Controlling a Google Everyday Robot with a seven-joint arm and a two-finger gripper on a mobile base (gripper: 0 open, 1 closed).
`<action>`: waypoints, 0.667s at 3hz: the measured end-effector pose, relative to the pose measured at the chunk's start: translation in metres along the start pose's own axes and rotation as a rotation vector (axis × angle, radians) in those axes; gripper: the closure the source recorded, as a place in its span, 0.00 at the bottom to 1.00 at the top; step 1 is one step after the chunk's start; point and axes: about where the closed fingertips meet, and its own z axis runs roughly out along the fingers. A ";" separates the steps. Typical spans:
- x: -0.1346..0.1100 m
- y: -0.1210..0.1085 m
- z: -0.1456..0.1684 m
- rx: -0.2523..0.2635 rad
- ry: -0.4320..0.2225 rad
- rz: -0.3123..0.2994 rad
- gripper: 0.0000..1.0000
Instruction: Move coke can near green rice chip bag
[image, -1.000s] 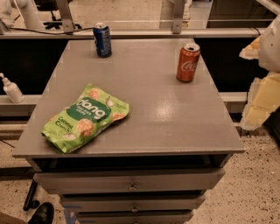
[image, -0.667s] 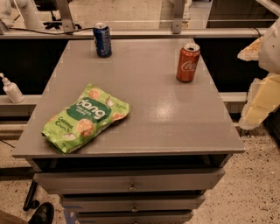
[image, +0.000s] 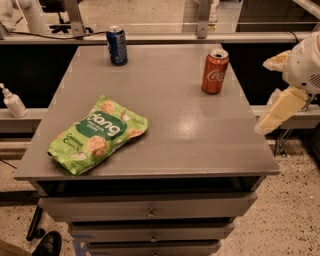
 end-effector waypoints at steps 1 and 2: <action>0.004 -0.039 0.028 0.067 -0.060 0.058 0.00; 0.007 -0.079 0.062 0.113 -0.146 0.148 0.00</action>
Offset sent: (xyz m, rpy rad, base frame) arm 0.1552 -0.0225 -0.0600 0.3051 -0.1415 -0.2324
